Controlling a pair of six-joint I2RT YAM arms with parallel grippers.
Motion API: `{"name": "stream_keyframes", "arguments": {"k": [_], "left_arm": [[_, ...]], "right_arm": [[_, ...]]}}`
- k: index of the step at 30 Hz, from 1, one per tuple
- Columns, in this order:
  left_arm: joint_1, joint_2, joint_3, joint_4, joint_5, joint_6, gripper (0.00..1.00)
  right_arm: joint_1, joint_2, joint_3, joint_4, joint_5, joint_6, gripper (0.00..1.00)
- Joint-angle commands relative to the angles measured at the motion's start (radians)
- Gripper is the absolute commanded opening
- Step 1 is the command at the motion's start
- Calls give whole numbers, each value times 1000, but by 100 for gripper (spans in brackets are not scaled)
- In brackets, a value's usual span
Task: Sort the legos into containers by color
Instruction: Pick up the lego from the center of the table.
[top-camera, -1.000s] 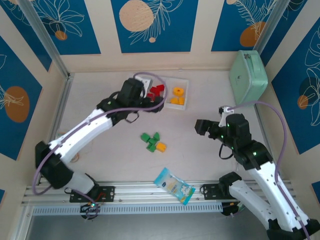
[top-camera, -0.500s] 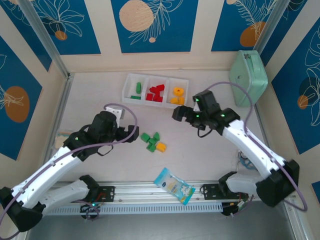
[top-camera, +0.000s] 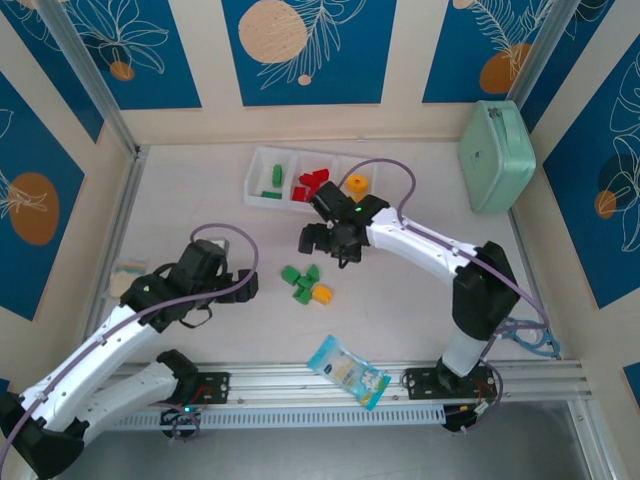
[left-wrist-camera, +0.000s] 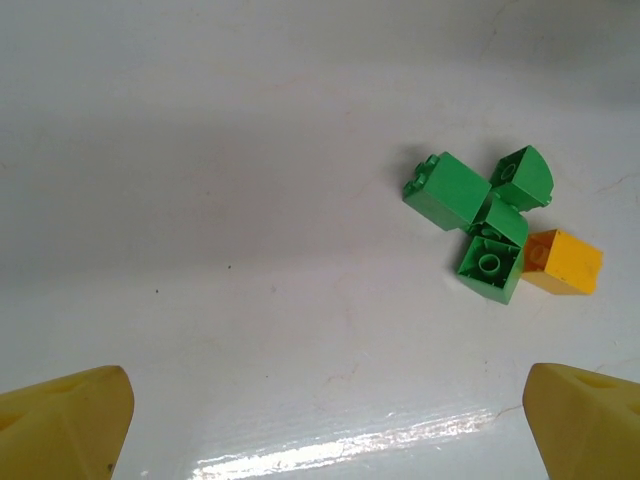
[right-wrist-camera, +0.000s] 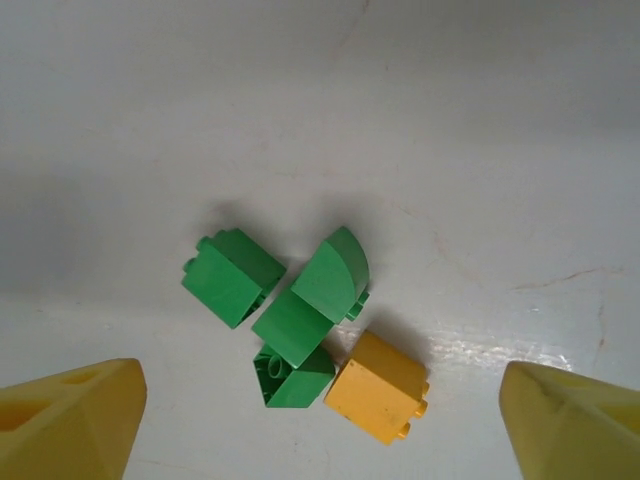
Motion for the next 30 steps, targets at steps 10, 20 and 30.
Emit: {"name": "stream_keyframes", "arguments": {"k": [10, 20, 30], "left_arm": [[38, -67, -32, -73, 46, -40, 99], [48, -70, -61, -65, 59, -38, 99], [63, 2, -60, -23, 67, -3, 99]], "right_arm": [[37, 224, 151, -71, 38, 6, 71], [58, 324, 197, -109, 53, -8, 68], [58, 367, 183, -85, 31, -32, 55]]}}
